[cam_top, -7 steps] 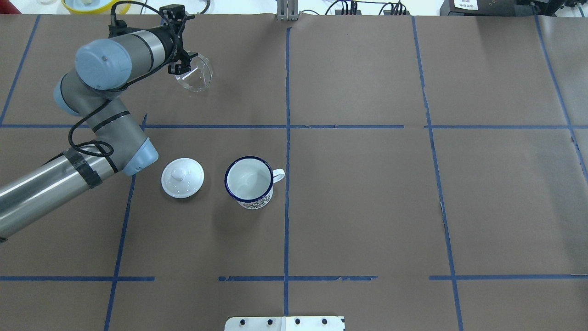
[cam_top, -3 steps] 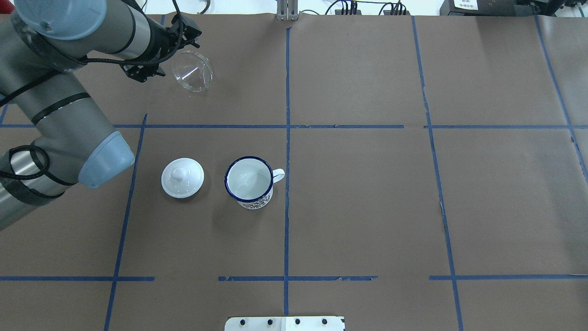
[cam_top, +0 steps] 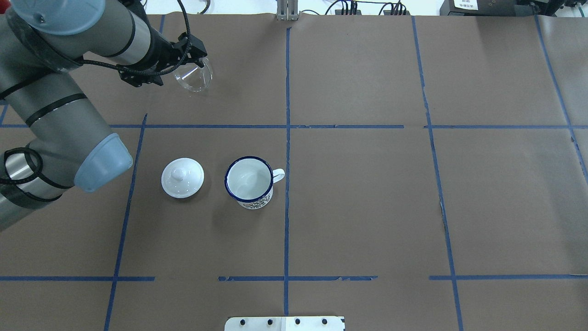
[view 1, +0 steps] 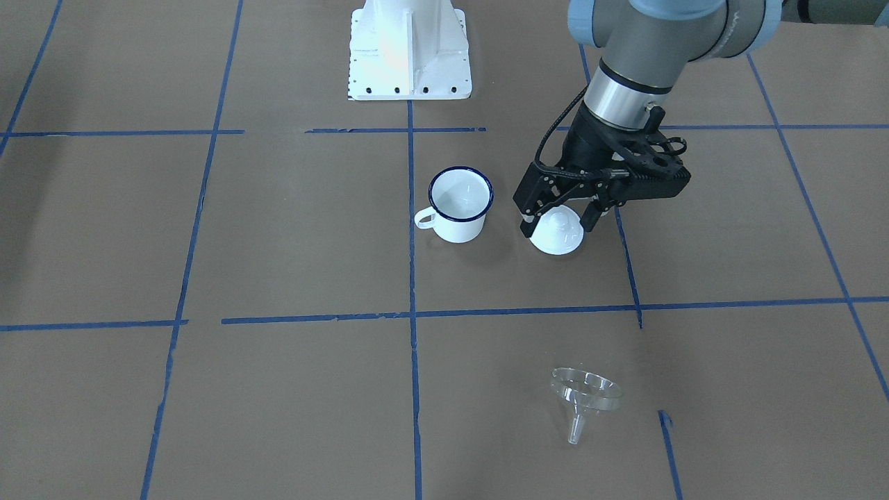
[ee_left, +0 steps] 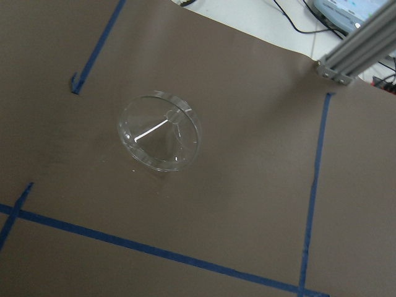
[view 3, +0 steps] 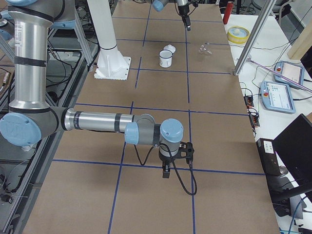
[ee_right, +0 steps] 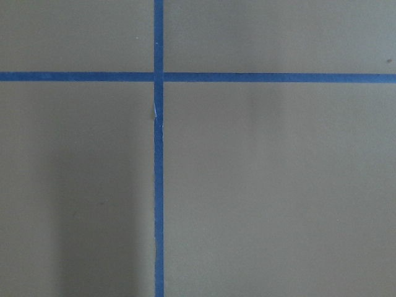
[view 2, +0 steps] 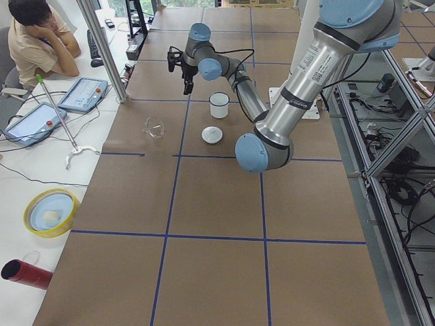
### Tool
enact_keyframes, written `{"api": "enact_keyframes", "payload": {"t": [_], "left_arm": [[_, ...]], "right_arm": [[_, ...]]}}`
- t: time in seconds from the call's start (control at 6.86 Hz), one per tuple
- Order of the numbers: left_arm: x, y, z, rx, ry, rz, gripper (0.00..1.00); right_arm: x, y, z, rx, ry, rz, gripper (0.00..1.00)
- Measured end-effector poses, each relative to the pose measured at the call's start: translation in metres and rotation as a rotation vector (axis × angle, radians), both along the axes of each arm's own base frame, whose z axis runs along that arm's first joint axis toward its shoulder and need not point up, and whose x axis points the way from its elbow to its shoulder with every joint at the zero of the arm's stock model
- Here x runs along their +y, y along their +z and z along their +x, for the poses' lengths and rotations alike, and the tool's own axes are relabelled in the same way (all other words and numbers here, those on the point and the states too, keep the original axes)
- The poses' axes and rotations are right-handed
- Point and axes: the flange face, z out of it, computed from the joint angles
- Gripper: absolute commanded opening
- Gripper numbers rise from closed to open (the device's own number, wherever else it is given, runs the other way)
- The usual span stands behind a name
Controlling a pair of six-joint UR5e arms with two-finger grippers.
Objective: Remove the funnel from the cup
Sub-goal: 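Lower the funnel onto the table and open the left gripper, then move the left gripper to the white lid and grasp its knob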
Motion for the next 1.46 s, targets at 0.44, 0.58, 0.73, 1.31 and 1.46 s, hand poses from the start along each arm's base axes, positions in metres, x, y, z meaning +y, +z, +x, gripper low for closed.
{"api": "enact_keyframes", "payload": {"t": [0.44, 0.58, 0.73, 1.31, 1.46], "left_arm": [[0.032, 0.056, 0.062, -0.111, 0.125, -0.094, 1.00], [0.041, 0.079, 0.074, -0.154, 0.136, -0.101, 1.00], [0.047, 0.099, 0.077, -0.190, 0.146, -0.099, 1.00], [0.064, 0.153, 0.095, -0.240, 0.193, -0.103, 1.00], [0.067, 0.158, 0.100, -0.245, 0.201, -0.105, 0.98]], "right_arm": [[0.000, 0.000, 0.000, 0.000, 0.000, 0.000, 1.00], [0.000, 0.000, 0.000, 0.000, 0.000, 0.000, 1.00], [0.000, 0.000, 0.000, 0.000, 0.000, 0.000, 1.00], [0.000, 0.000, 0.000, 0.000, 0.000, 0.000, 1.00], [0.000, 0.000, 0.000, 0.000, 0.000, 0.000, 1.00]]}}
